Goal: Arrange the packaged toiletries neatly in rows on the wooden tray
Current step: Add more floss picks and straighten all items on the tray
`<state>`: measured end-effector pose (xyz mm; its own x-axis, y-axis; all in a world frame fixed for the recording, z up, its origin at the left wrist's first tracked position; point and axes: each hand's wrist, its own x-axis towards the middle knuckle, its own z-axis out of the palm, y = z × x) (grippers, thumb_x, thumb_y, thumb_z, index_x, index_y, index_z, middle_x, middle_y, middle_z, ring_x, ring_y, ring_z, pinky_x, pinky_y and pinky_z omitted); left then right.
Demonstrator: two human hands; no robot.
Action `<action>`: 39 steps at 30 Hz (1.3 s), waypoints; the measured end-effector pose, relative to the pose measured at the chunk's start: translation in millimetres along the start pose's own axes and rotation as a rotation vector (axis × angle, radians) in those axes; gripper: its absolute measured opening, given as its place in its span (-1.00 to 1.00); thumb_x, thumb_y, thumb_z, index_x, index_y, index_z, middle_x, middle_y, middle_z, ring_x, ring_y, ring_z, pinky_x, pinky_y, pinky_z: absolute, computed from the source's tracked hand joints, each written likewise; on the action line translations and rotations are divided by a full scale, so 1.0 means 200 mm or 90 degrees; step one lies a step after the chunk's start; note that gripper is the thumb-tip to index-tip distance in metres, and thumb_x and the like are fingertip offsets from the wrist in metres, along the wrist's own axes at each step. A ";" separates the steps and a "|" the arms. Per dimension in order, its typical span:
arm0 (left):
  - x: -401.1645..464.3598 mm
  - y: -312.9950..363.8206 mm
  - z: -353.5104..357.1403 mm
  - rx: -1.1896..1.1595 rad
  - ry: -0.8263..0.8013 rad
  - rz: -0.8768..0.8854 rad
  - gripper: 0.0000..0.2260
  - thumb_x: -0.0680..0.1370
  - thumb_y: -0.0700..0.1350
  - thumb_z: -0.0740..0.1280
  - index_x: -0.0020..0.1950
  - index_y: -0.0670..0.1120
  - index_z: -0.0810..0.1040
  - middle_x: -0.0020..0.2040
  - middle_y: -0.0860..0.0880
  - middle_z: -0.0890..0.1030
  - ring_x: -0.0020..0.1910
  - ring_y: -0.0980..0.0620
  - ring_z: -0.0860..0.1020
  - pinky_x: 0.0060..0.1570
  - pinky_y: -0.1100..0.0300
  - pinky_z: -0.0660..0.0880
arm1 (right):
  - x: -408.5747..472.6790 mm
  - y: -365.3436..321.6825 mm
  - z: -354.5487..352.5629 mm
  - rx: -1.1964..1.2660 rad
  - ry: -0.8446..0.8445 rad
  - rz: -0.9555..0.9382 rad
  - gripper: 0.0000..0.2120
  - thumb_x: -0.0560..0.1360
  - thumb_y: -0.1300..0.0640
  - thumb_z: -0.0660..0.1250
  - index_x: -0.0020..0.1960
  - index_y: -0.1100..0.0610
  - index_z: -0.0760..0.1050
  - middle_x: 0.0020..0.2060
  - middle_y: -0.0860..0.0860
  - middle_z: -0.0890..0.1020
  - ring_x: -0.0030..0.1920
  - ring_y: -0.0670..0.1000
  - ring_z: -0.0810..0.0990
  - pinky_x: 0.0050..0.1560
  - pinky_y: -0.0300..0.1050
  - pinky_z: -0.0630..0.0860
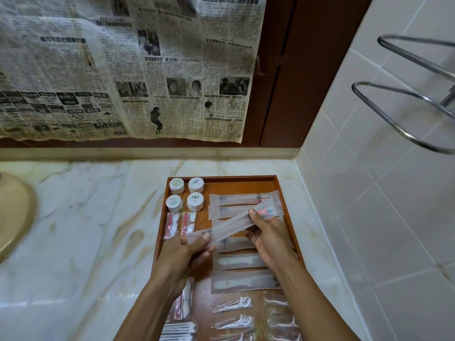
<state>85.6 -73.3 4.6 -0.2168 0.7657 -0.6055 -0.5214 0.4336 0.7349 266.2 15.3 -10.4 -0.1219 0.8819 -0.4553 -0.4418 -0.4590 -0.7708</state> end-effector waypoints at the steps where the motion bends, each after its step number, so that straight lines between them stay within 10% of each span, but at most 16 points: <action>1: 0.00 0.00 0.01 -0.015 0.008 -0.002 -0.84 0.35 -0.20 0.49 -0.13 -0.25 0.71 -0.18 -0.28 0.68 -0.37 0.03 0.64 -0.45 0.32 0.56 | 0.00 0.01 0.00 0.003 -0.004 0.003 -0.86 0.48 0.24 0.40 0.04 0.15 0.57 -0.09 0.12 0.69 -0.01 0.10 0.66 -0.10 -0.01 0.59; 14: 0.06 0.04 0.01 0.032 0.075 0.071 -0.93 0.47 -0.33 0.41 -0.09 -0.33 0.64 -0.33 -0.21 0.64 -0.45 0.04 0.57 -0.40 0.28 0.57 | 0.03 -0.07 -0.06 0.015 -0.035 0.088 -0.80 0.50 0.13 0.39 0.09 0.19 0.56 -0.10 0.16 0.70 -0.15 0.08 0.68 -0.18 -0.03 0.58; 31: 0.19 0.18 -0.02 0.111 0.016 0.081 -0.81 0.57 -0.18 0.35 -0.02 -0.32 0.61 -0.27 -0.25 0.67 -0.46 0.04 0.57 -0.43 0.29 0.57 | 0.17 -0.31 -0.06 -0.360 -0.060 0.050 -0.78 0.49 0.08 0.44 0.02 0.23 0.63 -0.11 0.13 0.71 -0.19 0.05 0.66 -0.24 -0.11 0.57; 39: 0.27 0.26 0.09 0.043 0.052 0.091 -0.75 0.64 -0.06 0.24 0.00 -0.24 0.58 -0.26 -0.22 0.69 -0.39 -0.02 0.66 -0.49 0.28 0.56 | 0.25 -0.26 -0.06 -0.232 0.037 0.040 -0.78 0.47 0.13 0.45 0.08 0.21 0.60 -0.08 0.15 0.71 -0.12 0.08 0.64 -0.37 -0.15 0.46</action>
<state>61.4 -1.2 16.8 -0.3522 0.7820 -0.5142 -0.4245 0.3562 0.8324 293.1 81.3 1.8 -0.0840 0.8482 -0.5229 -0.0879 -0.5290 -0.8440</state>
